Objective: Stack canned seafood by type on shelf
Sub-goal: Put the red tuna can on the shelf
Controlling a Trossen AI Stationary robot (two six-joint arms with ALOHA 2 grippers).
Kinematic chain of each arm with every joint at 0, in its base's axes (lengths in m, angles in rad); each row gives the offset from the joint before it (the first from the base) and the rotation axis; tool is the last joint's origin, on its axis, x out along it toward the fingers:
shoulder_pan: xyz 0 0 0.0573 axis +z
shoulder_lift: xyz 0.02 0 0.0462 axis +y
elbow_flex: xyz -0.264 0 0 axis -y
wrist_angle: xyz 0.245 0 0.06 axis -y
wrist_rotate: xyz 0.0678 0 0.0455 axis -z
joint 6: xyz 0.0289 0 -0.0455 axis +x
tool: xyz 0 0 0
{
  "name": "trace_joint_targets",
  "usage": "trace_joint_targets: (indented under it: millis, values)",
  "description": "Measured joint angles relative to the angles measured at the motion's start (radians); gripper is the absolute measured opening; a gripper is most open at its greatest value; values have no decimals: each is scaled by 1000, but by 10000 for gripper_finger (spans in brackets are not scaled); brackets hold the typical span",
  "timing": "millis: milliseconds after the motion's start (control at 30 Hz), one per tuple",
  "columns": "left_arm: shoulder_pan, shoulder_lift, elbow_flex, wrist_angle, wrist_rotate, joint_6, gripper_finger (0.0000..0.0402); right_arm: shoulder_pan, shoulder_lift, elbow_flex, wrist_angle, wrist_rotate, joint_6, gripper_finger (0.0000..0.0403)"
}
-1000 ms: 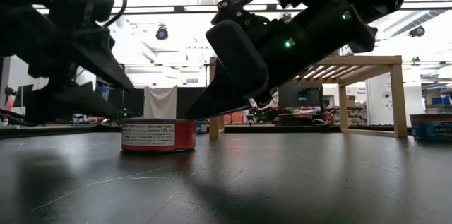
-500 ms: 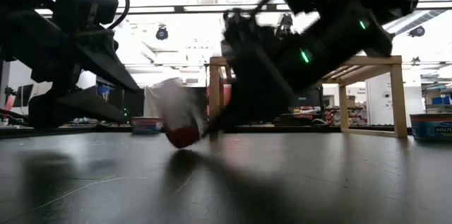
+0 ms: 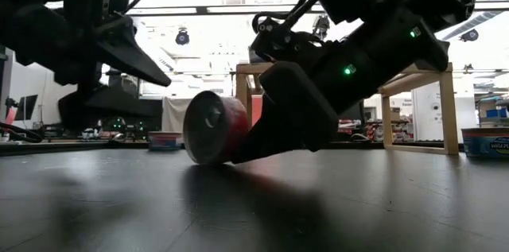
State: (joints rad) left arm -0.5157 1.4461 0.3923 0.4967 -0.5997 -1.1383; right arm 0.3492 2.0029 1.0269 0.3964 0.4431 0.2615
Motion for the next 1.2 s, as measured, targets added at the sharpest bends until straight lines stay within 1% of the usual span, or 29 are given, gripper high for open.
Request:
trace_joint_targets:
  millis: [100, 167, 267, 300, 367, 467, 500, 567, 633, 700, 800, 867, 1000, 1200]
  values:
    - [2, -2, 0, -1, -4, 178, 222, 0, 0, 0, 2, 2, 0, 9]
    - [2, -6, 4, -8, 5, 369, 222, 0, 0, 0, 2, 3, -1, 9]
    - [4, -30, 22, -29, 61, 649, 222, 0, -1, -1, 0, 3, -1, 9]
    - [9, -43, 34, -52, 68, 717, 222, 0, -2, -1, -4, 3, 0, 9]
    - [29, -73, 63, -140, 66, 789, 222, 0, -6, -1, -12, 11, 1, 9]
    - [57, -102, 116, -331, 31, 844, 222, 0, -36, -1, -65, 72, 38, 9]
    - [65, -106, 132, -398, 6, 856, 222, 0, -48, -1, -90, 99, 59, 9]
    - [84, -107, 157, -484, -47, 888, 222, -3, -72, -1, -135, 110, 102, 9]
    - [103, -107, 162, -522, -66, 941, 222, -8, -89, -1, -151, 104, 153, 9]
    - [118, -107, 161, -510, -36, 996, 222, -10, -108, -1, -154, 103, 213, 10]
    - [147, -116, 152, -497, 6, 1045, 222, -9, -124, 2, -145, 103, 237, 23]
    - [167, -118, 144, -492, 27, 1067, 222, -9, -124, 17, -148, 99, 252, 41]
    - [199, -121, 128, -427, 135, 1083, 222, -14, -124, 59, -149, 104, 264, 99]
    - [202, -113, 93, -370, 147, 1062, 222, -16, -121, 130, -172, 155, 226, 209]
